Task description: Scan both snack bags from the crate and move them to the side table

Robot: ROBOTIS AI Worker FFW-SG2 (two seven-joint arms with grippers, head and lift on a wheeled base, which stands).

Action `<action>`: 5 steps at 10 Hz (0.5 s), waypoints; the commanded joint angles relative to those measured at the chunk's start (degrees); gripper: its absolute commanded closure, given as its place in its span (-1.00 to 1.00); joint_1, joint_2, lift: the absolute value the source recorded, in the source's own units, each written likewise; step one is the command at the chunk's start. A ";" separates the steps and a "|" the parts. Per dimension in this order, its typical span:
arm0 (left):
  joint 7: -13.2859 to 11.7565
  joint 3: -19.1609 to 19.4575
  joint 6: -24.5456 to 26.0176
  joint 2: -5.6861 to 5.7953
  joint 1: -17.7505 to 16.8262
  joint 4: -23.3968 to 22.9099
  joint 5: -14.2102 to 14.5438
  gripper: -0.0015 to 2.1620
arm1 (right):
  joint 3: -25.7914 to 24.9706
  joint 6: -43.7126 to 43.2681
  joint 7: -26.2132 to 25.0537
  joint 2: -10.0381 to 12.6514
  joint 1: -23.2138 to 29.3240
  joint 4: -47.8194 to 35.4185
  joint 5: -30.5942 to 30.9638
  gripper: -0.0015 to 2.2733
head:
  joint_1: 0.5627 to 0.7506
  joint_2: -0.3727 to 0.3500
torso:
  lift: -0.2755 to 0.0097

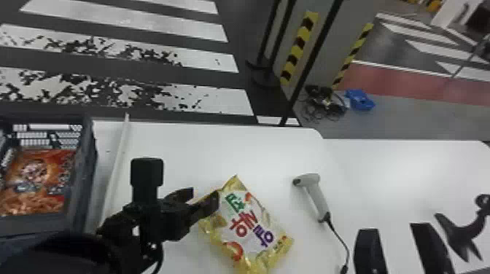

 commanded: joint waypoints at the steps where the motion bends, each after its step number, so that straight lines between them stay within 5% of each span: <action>1: 0.21 3.11 1.16 0.60 2.89 -8.88 0.38 -0.97 | 0.13 0.19 0.85 -0.01 -0.28 0.50 0.80 -0.90 | 0.41 -0.94 | 0.26; 5: 2.67 13.40 0.63 7.90 16.25 -31.56 -0.32 -0.97 | 0.66 2.29 7.53 0.08 -0.90 1.03 0.18 -0.90 | 0.41 -0.94 | 0.26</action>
